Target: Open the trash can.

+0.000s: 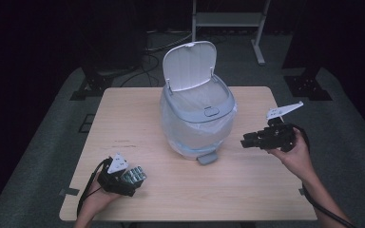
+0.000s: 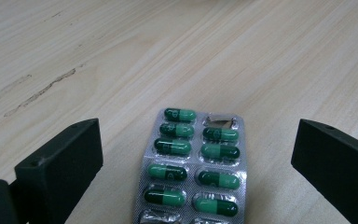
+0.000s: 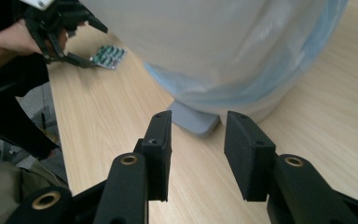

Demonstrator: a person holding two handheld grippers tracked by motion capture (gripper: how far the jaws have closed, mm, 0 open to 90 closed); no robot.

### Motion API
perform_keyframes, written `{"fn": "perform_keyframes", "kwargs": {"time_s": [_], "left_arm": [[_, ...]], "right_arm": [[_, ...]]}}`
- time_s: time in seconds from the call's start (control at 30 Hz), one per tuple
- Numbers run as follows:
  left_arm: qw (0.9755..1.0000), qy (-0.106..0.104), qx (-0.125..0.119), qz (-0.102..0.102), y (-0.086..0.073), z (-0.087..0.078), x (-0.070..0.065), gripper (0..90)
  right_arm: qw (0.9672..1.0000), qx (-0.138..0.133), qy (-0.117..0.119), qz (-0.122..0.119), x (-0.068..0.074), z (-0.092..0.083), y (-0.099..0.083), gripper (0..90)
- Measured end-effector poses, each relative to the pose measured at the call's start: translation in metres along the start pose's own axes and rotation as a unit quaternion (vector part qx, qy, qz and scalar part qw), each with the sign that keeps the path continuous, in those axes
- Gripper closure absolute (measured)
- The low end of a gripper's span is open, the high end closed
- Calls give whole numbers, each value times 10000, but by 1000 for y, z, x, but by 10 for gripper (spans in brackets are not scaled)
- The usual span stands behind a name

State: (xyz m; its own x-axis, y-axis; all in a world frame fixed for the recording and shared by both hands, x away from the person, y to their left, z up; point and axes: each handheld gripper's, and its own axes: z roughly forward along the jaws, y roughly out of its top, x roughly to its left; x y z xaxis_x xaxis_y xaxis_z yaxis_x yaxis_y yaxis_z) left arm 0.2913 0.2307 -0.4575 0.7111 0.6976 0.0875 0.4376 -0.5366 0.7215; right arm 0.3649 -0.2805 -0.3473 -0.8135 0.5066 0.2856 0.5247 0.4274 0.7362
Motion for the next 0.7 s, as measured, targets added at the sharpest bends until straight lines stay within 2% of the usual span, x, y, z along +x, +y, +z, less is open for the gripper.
{"fn": "perform_keyframes", "kwargs": {"time_s": [0.7], "left_arm": [[10000,-1,50,22,0,1,0,10]], "right_arm": [[9996,122,-59,260,-14,21,-48,565]]}}
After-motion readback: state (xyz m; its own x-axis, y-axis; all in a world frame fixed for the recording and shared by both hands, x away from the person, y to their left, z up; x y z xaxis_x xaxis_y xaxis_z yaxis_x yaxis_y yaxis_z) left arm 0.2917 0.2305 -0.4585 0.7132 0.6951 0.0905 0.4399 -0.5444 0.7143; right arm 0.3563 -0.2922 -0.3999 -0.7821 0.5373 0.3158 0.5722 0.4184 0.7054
